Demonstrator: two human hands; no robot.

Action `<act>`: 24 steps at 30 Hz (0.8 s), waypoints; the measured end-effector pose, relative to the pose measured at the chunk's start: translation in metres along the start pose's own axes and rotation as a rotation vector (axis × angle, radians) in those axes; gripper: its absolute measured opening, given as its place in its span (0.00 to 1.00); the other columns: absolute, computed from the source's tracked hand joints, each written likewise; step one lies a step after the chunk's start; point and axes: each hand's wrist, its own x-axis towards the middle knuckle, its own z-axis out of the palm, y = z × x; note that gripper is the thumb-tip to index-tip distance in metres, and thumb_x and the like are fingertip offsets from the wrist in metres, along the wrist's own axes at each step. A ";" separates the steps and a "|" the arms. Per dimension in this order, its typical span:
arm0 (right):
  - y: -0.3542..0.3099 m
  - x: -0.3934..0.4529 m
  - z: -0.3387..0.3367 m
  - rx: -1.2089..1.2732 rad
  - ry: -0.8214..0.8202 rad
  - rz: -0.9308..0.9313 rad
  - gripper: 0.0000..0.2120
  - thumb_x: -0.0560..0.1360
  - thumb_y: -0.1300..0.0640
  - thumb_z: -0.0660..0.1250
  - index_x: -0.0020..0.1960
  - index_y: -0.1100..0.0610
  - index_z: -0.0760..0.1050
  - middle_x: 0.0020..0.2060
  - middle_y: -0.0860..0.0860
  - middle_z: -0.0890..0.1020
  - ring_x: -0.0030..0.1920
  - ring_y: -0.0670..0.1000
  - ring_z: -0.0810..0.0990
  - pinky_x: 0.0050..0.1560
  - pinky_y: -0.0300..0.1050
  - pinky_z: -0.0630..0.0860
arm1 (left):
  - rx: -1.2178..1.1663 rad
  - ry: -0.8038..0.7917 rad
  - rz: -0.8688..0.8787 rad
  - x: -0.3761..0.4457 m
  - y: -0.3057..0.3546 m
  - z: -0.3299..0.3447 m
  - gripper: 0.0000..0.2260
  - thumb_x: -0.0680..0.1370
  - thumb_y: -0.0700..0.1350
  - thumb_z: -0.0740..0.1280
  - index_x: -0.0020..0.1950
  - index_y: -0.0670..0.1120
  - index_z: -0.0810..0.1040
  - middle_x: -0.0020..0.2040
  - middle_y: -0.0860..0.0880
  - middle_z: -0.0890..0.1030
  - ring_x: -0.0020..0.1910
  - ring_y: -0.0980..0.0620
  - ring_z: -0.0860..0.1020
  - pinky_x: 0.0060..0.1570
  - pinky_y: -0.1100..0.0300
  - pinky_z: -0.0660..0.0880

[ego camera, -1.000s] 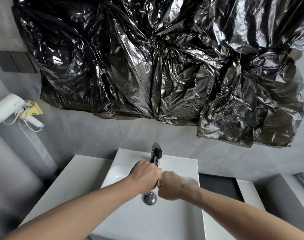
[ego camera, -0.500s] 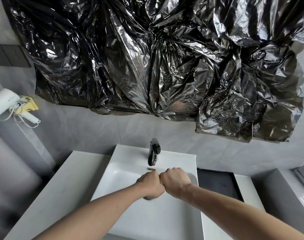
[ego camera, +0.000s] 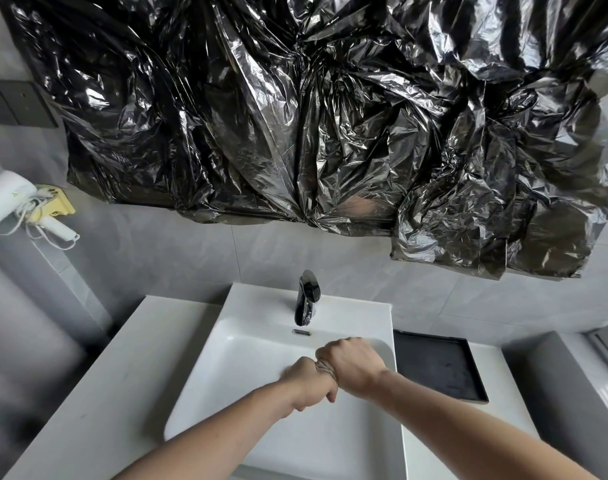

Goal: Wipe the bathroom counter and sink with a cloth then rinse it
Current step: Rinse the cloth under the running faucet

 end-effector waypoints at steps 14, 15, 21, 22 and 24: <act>-0.034 -0.099 0.006 1.072 0.072 0.112 0.17 0.80 0.39 0.68 0.47 0.53 0.74 0.33 0.43 0.74 0.34 0.43 0.69 0.37 0.38 0.69 | -0.055 0.293 0.486 -0.058 -0.052 -0.018 0.07 0.80 0.50 0.69 0.44 0.51 0.83 0.46 0.53 0.81 0.44 0.57 0.80 0.43 0.60 0.77; -0.038 -0.105 0.007 1.095 0.088 0.130 0.19 0.81 0.37 0.64 0.45 0.53 0.74 0.33 0.43 0.73 0.34 0.43 0.70 0.38 0.40 0.71 | -0.088 0.311 0.488 -0.063 -0.054 -0.018 0.06 0.80 0.48 0.69 0.46 0.53 0.84 0.48 0.54 0.82 0.45 0.58 0.81 0.43 0.64 0.77; -0.062 -0.132 0.013 1.223 0.186 0.268 0.13 0.84 0.48 0.63 0.46 0.41 0.83 0.43 0.41 0.83 0.40 0.43 0.78 0.43 0.37 0.74 | -0.185 0.279 0.453 -0.090 -0.071 -0.017 0.09 0.82 0.49 0.67 0.43 0.48 0.80 0.38 0.52 0.84 0.42 0.55 0.82 0.45 0.56 0.77; -0.065 -0.134 0.014 1.279 0.195 0.303 0.11 0.83 0.53 0.66 0.49 0.42 0.85 0.45 0.44 0.85 0.43 0.44 0.80 0.43 0.39 0.75 | -0.220 0.265 0.457 -0.095 -0.072 -0.016 0.13 0.81 0.53 0.67 0.42 0.45 0.77 0.37 0.52 0.82 0.41 0.54 0.81 0.44 0.55 0.77; -0.067 -0.138 0.016 1.371 0.224 0.358 0.10 0.81 0.58 0.70 0.50 0.45 0.85 0.43 0.52 0.87 0.43 0.46 0.82 0.45 0.44 0.76 | -0.299 0.249 0.460 -0.101 -0.073 -0.014 0.19 0.77 0.58 0.66 0.43 0.42 0.75 0.36 0.51 0.79 0.40 0.54 0.81 0.43 0.53 0.77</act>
